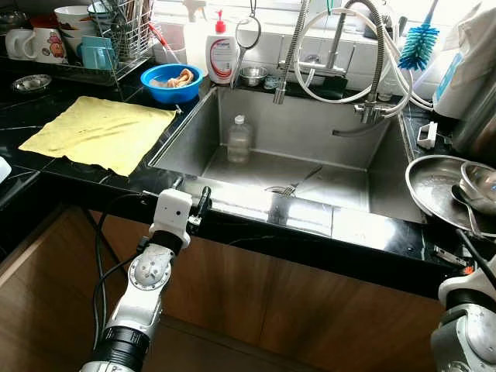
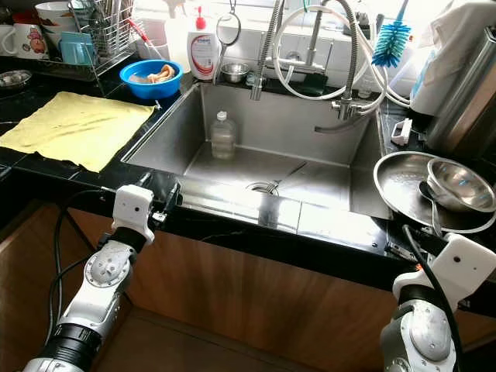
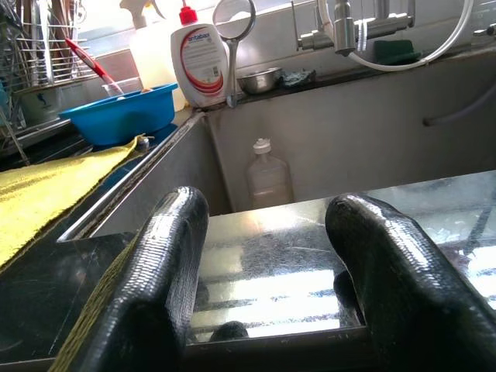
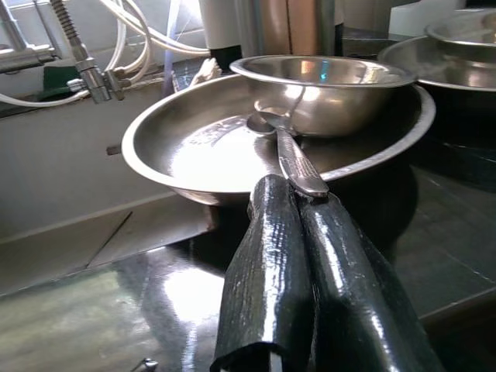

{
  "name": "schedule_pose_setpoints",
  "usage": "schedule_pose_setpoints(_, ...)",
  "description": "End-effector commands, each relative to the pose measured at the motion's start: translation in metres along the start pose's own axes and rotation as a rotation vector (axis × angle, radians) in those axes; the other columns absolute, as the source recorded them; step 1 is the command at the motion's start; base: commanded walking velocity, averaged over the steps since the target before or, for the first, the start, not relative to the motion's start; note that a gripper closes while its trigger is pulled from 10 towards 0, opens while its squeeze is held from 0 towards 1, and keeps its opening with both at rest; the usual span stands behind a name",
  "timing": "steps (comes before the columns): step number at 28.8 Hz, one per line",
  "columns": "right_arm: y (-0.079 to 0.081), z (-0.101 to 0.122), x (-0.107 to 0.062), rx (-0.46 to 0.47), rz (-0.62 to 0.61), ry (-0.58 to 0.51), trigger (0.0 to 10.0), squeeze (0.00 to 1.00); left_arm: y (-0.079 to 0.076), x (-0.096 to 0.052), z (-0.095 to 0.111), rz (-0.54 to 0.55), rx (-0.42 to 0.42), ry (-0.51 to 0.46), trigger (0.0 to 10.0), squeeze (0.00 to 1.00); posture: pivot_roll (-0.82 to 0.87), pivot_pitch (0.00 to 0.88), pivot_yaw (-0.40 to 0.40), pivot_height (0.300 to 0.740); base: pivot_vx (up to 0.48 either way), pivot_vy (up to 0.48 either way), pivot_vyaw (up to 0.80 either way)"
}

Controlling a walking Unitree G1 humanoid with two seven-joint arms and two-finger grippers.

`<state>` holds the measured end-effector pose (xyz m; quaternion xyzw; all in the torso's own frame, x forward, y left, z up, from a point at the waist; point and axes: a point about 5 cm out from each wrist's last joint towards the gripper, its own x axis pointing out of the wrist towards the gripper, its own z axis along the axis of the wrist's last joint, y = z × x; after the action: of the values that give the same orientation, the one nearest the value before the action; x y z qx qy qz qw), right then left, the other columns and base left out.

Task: Kitchen organization

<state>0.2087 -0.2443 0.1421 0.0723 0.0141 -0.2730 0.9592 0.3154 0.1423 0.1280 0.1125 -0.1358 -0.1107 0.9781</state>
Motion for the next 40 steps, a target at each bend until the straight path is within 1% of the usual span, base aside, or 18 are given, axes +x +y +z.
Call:
schedule_pose_setpoints(1,0.005,-0.001,0.001,0.008,0.024,0.012,10.0,0.00,0.001,-0.004,-0.007,-0.005,0.018,0.046,10.0,0.00,-0.01,0.000,-0.039,0.740,0.000,0.000,0.00)
schedule_pose_setpoints(6,0.011,-0.002,0.000,-0.002,0.075,0.019,10.0,0.00,0.001,-0.004,-0.008,-0.004,0.018,0.048,10.0,0.00,-0.01,0.000,-0.040,0.740,0.000,0.000,0.00)
schedule_pose_setpoints(7,0.012,-0.003,-0.001,0.002,0.079,0.019,10.0,0.76,0.001,-0.004,-0.008,-0.004,0.018,0.048,10.0,0.00,-0.01,0.000,-0.040,0.740,0.000,0.000,0.00)
schedule_pose_setpoints(9,0.012,-0.003,-0.001,0.009,0.080,0.019,10.0,0.76,0.001,-0.004,-0.008,-0.005,0.019,0.048,10.0,0.00,-0.01,0.000,-0.040,0.740,0.000,0.000,0.00)
schedule_pose_setpoints(10,0.011,-0.001,-0.002,-0.010,0.071,0.007,10.0,1.00,0.001,-0.004,-0.008,-0.005,0.018,0.048,10.0,0.00,-0.01,0.000,-0.040,0.740,0.000,0.000,0.00)
schedule_pose_setpoints(13,0.007,0.000,-0.001,-0.019,0.031,-0.002,10.0,1.00,0.000,-0.004,-0.008,-0.007,0.017,0.048,10.0,0.00,-0.01,0.000,-0.041,0.740,0.000,0.000,0.00)
schedule_pose_setpoints(17,0.003,0.000,0.000,-0.031,0.007,-0.005,10.0,1.00,0.000,-0.004,-0.008,-0.006,0.016,0.049,10.0,0.00,-0.01,0.000,-0.043,0.740,0.000,0.000,0.00)
schedule_pose_setpoints(19,-0.004,0.000,0.001,-0.057,-0.050,-0.007,10.0,1.00,0.001,-0.005,-0.008,-0.005,0.017,0.050,10.0,0.00,-0.01,0.000,-0.042,0.740,0.000,0.000,0.00)
schedule_pose_setpoints(21,-0.011,0.000,0.001,-0.058,-0.103,-0.011,10.0,1.00,0.001,-0.005,-0.009,-0.006,0.017,0.051,10.0,0.00,-0.01,0.000,-0.042,0.740,0.000,0.000,0.00)
schedule_pose_setpoints(26,-0.012,-0.002,0.001,-0.072,-0.099,0.007,10.0,1.00,0.001,-0.005,-0.009,-0.007,0.016,0.052,10.0,0.00,-0.01,0.000,-0.043,0.740,0.000,0.000,0.00)
schedule_pose_setpoints(30,-0.008,-0.005,0.001,-0.070,-0.086,0.028,10.0,1.00,0.000,-0.005,-0.009,-0.008,0.015,0.051,10.0,0.00,-0.01,0.000,-0.043,0.740,0.000,0.000,0.00)
schedule_pose_setpoints(31,-0.006,-0.007,0.001,-0.081,-0.077,0.042,10.0,0.30,0.000,-0.005,-0.009,-0.009,0.015,0.052,10.0,0.00,-0.01,0.000,-0.043,0.740,0.000,0.000,0.00)
schedule_pose_setpoints(32,-0.005,-0.008,0.001,-0.082,-0.074,0.049,10.0,0.00,0.000,-0.005,-0.009,-0.009,0.015,0.053,10.0,0.00,-0.01,0.000,-0.043,0.740,0.000,0.000,0.00)
schedule_pose_setpoints(35,-0.005,-0.011,0.001,-0.090,-0.074,0.066,10.0,0.00,0.000,-0.005,-0.009,-0.008,0.015,0.053,10.0,0.00,-0.01,0.000,-0.043,0.740,0.000,0.000,0.00)
schedule_pose_setpoints(40,-0.006,-0.011,0.000,-0.090,-0.088,0.060,10.0,0.00,0.000,-0.005,-0.009,-0.007,0.015,0.052,10.0,0.00,-0.01,0.000,-0.043,0.740,0.000,0.000,0.00)
